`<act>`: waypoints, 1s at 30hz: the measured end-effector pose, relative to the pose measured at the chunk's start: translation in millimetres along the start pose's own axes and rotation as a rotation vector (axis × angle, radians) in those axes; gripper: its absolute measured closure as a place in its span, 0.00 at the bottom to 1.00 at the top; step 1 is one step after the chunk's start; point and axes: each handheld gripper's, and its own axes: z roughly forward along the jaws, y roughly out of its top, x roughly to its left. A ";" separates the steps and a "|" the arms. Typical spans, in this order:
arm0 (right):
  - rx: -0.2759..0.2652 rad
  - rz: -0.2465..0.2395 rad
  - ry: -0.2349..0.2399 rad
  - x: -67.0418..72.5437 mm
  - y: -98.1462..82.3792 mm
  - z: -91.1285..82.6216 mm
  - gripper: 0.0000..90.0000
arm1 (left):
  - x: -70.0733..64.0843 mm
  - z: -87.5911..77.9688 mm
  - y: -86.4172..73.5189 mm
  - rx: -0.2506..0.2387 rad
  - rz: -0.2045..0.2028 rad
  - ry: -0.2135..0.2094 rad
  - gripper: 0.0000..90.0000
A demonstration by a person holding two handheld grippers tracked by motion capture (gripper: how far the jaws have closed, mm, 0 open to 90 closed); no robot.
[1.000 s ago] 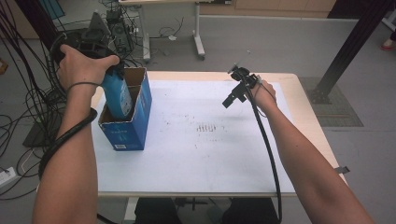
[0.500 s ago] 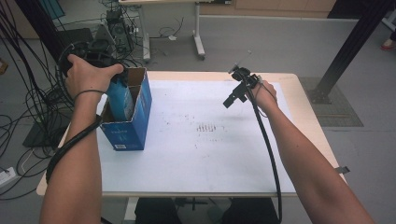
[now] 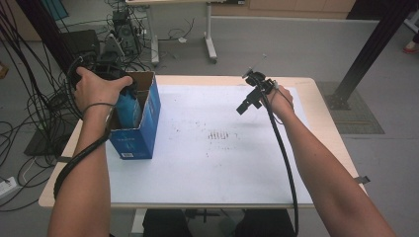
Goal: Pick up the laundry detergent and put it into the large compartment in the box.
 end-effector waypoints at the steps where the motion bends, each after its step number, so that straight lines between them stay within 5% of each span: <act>1: 0.003 0.003 0.001 0.0 -0.1 0.3 0.04 | -0.1 1.6 -0.5 0.002 0.000 0.001 0.42; 30: 0.002 0.008 -0.003 -0.4 -2.7 -0.9 0.04 | 5.5 33.1 -11.1 0.042 -0.019 -0.011 0.42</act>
